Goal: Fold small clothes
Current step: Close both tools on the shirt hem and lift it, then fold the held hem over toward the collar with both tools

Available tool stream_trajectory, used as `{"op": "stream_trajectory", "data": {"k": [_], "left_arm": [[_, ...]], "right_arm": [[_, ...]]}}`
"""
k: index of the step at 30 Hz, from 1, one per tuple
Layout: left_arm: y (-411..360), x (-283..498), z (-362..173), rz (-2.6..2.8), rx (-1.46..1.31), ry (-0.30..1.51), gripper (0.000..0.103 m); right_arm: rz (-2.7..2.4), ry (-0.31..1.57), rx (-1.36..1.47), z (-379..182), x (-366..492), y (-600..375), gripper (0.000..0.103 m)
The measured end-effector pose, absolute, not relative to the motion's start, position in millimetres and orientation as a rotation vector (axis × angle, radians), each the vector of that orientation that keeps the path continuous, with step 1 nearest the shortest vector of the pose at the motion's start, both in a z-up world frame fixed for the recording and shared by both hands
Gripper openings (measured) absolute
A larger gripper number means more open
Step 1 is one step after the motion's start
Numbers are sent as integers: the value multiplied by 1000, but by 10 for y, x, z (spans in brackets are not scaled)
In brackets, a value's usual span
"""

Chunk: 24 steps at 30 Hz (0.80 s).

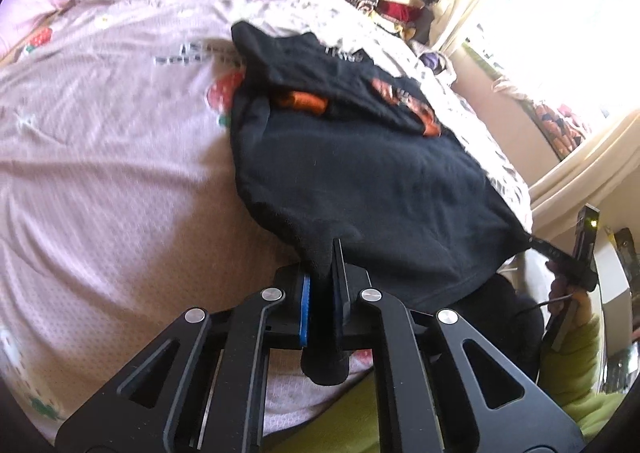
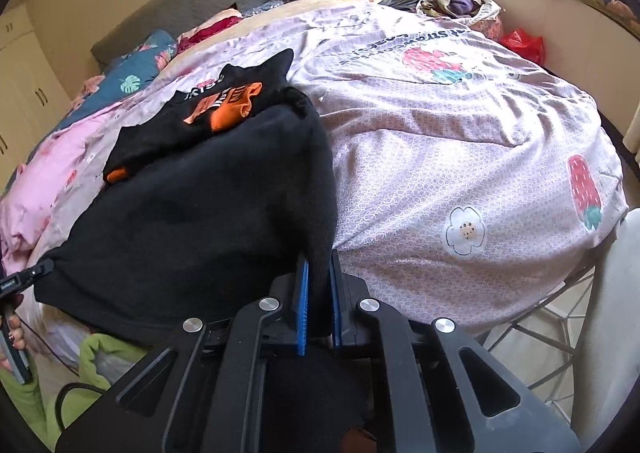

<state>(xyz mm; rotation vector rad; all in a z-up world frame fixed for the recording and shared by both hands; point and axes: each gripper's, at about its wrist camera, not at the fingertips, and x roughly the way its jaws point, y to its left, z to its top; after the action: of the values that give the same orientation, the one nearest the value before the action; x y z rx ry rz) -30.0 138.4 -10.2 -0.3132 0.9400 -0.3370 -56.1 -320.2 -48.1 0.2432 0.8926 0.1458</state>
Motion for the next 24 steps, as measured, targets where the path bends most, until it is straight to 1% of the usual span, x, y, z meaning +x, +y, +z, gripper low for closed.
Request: {"op": "stream_trajectory", "data": {"k": [6,15,24], "left_arm": [[1428,-261,-25,-336,-328,914,2],[1503,-188,30,-325,-347,880,2],[1637,-38,177,-304,-368,822,2]], "right_arm": [[153,877,220,-374,-620,-3166,8],[191,730,199,55,-608,-3005,8],[134,620,255,405,-312,-3042,7]]}}
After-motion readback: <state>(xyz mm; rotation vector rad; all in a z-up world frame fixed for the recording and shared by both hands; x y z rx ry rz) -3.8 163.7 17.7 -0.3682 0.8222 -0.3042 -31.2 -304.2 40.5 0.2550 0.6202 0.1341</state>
